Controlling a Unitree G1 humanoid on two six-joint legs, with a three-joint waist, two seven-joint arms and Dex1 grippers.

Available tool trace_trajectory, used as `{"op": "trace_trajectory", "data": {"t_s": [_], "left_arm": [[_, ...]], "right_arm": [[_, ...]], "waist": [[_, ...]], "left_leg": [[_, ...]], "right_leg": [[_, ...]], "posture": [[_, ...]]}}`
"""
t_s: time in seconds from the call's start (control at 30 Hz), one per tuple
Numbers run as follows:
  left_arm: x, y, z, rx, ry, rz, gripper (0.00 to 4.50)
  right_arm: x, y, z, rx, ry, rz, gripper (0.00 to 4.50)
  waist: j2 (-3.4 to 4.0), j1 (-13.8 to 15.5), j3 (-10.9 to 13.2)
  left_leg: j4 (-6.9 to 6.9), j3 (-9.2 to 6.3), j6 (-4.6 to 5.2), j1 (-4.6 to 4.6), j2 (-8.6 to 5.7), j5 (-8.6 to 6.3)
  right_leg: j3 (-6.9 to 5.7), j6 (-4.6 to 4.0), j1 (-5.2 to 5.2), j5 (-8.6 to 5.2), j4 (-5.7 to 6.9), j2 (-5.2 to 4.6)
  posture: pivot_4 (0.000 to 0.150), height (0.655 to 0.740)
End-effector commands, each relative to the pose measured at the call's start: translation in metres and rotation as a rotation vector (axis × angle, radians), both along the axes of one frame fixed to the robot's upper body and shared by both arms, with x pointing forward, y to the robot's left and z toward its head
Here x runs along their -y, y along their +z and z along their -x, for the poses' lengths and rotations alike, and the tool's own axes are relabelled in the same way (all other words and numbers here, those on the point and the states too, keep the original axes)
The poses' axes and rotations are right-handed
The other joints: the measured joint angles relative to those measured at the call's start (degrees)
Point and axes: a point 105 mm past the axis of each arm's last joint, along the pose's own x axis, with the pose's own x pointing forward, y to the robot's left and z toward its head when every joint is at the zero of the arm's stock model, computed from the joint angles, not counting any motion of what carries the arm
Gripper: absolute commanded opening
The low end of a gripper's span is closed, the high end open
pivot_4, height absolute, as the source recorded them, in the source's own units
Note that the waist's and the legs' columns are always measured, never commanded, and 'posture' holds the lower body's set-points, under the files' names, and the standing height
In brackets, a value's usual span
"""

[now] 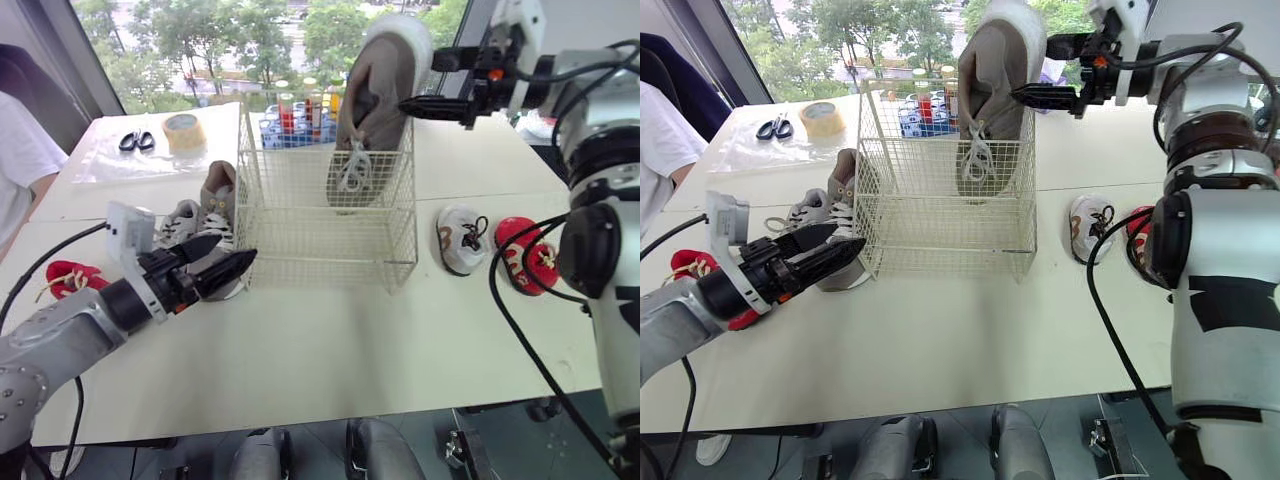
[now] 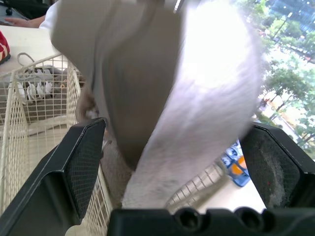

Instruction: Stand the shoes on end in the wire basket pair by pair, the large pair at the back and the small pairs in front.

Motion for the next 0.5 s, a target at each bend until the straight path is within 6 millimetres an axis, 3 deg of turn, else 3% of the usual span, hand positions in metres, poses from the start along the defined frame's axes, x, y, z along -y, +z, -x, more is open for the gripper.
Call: {"op": "trace_trajectory", "data": {"t_s": [0.03,0.13,0.27,0.4,0.47,0.5], "left_arm": [[0.003,0.004,-0.003,0.032,-0.013,-0.005,4.5],[0.001,0.003,-0.006,0.034,-0.01,-0.012,4.5],[-0.013,0.021,-0.01,0.08,0.057,0.016,4.5],[-0.049,0.042,-0.027,0.101,0.26,-0.032,4.5],[-0.064,0.053,-0.037,0.086,0.32,-0.065,4.5],[-0.07,0.056,-0.044,0.053,0.338,-0.116,4.5]], "right_arm": [[0.009,0.013,0.004,0.051,-0.026,0.001,4.48],[0.018,0.007,0.004,0.037,-0.047,0.015,4.48],[0.061,0.004,0.011,0.021,-0.18,0.07,4.48],[0.108,0.023,0.037,0.076,-0.287,0.047,4.48],[0.119,0.029,0.053,0.081,-0.284,0.025,4.48],[0.113,0.034,0.066,0.067,-0.227,-0.017,4.48]], "waist": [[0.0,-0.01,0.0],[0.0,-0.05,0.0],[0.0,0.39,0.0],[0.0,0.7,0.0],[0.0,0.85,0.0],[-0.01,0.9,0.0]], "left_leg": [[0.0,0.0,0.0,0.02,0.0,0.0],[0.0,0.01,-0.04,0.04,0.01,0.03],[0.01,0.01,-0.04,0.03,-0.02,0.03],[0.04,-0.02,-0.02,-0.03,-0.05,0.02],[0.03,-0.05,0.01,-0.02,-0.04,0.0],[0.03,-0.02,0.12,0.0,-0.03,-0.06]], "right_leg": [[0.0,0.0,0.0,0.0,0.03,0.0],[0.01,0.0,0.0,0.0,0.06,0.01],[0.01,0.0,0.01,0.0,0.05,-0.04],[0.01,0.0,-0.01,-0.01,0.02,-0.07],[0.0,0.01,-0.01,-0.01,0.01,-0.04],[0.0,0.01,-0.01,-0.01,0.02,-0.03]], "posture": [[0.15,0.74],[0.15,0.74],[0.15,0.74],[0.15,0.74],[0.15,0.74],[0.15,0.74]]}}
